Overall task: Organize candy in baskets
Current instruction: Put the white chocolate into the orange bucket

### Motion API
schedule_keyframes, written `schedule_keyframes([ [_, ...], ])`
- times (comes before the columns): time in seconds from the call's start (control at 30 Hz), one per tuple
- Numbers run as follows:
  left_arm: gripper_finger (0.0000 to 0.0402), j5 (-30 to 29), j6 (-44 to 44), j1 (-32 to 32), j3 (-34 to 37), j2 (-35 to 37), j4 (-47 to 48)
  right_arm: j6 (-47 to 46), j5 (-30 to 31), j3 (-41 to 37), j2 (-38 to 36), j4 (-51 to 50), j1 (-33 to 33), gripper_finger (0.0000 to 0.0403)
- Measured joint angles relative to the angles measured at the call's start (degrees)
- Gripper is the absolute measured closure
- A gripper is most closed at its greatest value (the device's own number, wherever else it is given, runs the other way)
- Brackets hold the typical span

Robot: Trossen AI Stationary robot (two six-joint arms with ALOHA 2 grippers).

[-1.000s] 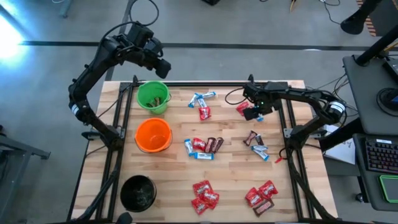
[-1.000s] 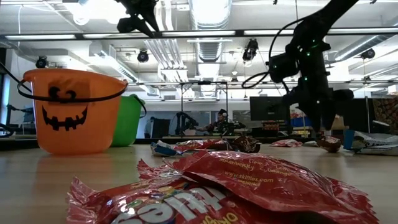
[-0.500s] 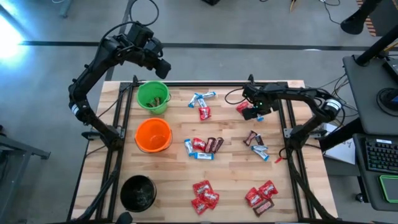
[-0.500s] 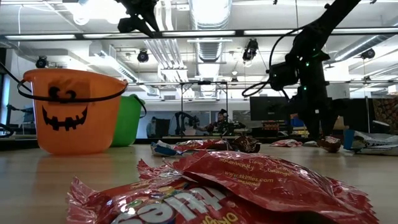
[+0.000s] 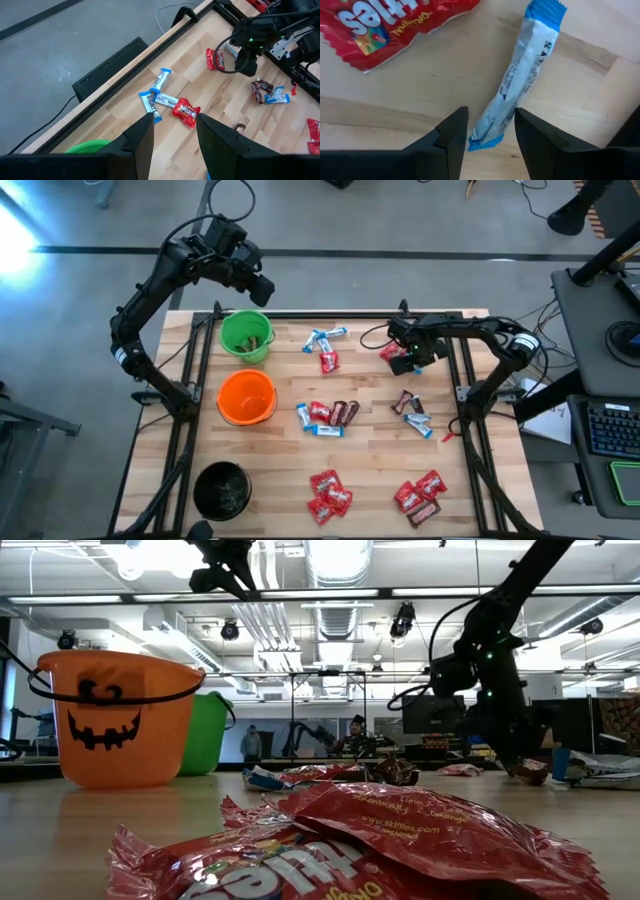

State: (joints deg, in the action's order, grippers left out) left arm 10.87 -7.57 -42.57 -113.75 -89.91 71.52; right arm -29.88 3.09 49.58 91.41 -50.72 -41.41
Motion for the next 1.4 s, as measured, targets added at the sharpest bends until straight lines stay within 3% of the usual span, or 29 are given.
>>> schedule_keyframes([
  [0.23,0.0271,0.00,0.00,0.00,0.00,0.00,0.01,0.61,-0.20,-0.08,1.01,0.49,0.00,0.0279],
  [0.53,0.0271,0.00,0.00,0.00,0.00,0.00,0.03,0.56,-1.01,-0.19,-0.23,0.84,-0.21,0.0382],
  [0.87,0.0271,0.01,0.00,0.00,0.00,-0.02,0.03,-0.14,-0.99,0.52,-3.12,-0.13,-0.15,0.0387],
  [1.17,0.0271,0.05,0.00,0.00,0.00,-0.02,0.12,-1.86,-5.53,5.07,-16.64,-0.86,1.85,0.0389],
  [1.4,0.0271,-1.74,-0.55,0.00,1.54,-0.03,3.97,-4.32,-9.45,9.00,-24.73,-0.83,8.43,0.0389],
])
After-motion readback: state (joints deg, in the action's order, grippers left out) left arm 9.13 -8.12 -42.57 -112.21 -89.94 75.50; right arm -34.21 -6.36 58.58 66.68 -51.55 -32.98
